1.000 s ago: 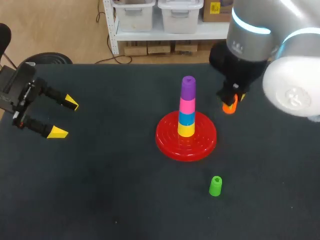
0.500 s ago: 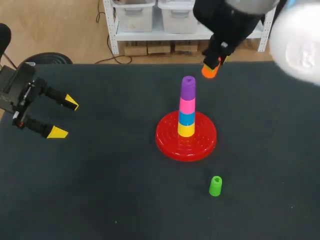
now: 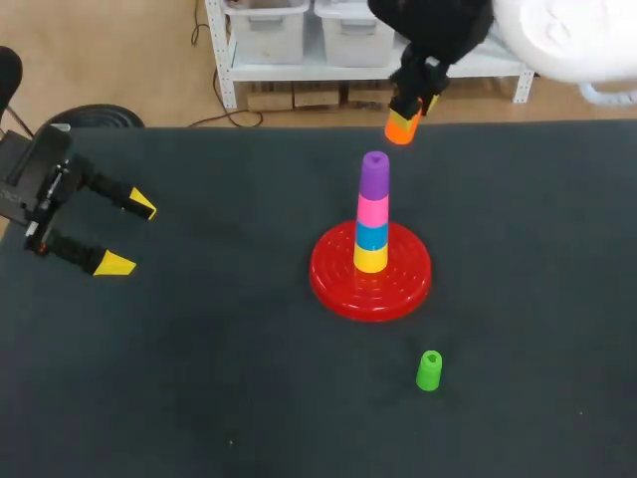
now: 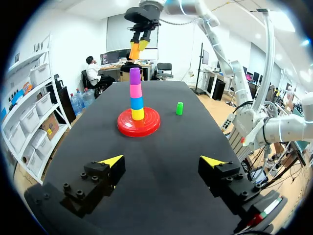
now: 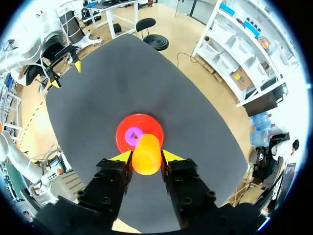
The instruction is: Pick up and stack the cylinders on the red base in this order: pink,purple,orange,green
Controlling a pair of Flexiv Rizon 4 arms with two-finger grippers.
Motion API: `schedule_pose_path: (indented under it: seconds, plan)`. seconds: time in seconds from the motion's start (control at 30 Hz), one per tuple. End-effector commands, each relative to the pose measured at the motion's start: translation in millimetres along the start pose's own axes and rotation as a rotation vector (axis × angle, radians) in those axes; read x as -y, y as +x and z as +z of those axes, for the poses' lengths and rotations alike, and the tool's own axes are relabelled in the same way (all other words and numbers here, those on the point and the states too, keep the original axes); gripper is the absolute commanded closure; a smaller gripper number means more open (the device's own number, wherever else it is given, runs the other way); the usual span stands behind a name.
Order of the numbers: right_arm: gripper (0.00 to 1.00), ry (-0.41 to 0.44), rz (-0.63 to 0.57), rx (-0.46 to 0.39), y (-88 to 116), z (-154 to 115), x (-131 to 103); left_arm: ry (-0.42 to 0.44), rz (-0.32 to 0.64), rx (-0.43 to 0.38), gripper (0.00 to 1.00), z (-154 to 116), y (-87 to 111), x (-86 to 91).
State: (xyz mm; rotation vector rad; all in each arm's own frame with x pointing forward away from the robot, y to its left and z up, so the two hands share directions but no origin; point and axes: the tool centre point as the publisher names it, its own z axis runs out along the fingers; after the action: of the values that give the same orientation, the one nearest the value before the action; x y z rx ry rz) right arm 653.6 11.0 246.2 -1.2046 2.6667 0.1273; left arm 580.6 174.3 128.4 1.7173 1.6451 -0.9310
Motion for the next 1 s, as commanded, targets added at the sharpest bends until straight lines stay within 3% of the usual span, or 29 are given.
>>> schedule_pose_path:
  seconds: [0.03,0.53,1.0]
  plan:
    - [1.00,-0.027,-0.003,-0.063,-18,10,8,-0.001,0.003,0.001,0.00,1,1.1,-0.4]
    - [1.00,-0.054,-0.013,-0.140,-28,37,12,-0.001,0.003,0.001,0.00,1,1.1,-0.4]
    - [1.00,-0.045,-0.035,-0.131,-23,22,-2,-0.001,0.003,0.001,0.00,1,1.1,-0.4]
